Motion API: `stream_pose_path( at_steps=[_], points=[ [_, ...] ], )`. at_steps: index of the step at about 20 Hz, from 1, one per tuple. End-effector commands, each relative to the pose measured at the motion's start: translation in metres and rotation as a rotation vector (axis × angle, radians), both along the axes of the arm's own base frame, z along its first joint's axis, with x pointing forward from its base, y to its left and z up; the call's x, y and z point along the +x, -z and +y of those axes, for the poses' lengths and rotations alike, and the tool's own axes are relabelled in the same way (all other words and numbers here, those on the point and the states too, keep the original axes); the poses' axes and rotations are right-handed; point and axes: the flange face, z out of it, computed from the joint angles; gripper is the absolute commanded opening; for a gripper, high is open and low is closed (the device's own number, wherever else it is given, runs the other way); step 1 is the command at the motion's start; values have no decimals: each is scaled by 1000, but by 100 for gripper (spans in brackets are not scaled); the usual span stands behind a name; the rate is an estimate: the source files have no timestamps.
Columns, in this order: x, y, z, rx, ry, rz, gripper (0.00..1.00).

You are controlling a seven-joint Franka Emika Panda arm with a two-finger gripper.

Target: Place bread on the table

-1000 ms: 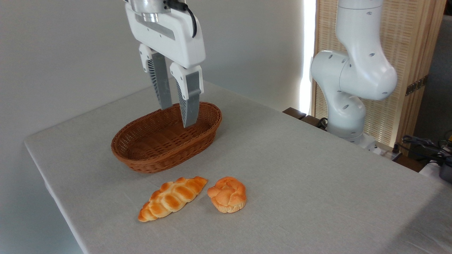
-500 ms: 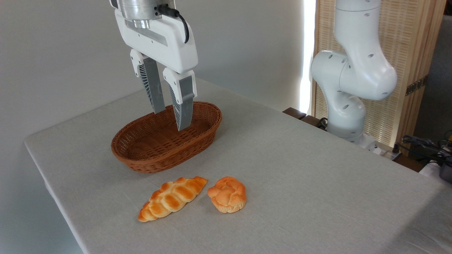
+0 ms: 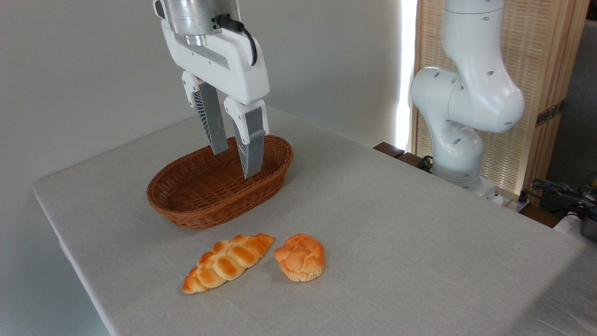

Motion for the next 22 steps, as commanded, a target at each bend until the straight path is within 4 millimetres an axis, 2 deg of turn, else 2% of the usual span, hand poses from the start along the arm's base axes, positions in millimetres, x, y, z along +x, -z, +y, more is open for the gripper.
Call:
stream_pose_path(
  at_steps=[1, 22],
  points=[
    [-6, -1, 7, 4, 8, -11, 100],
    [-10, 1, 7, 58, 6, 24, 100]
  ],
)
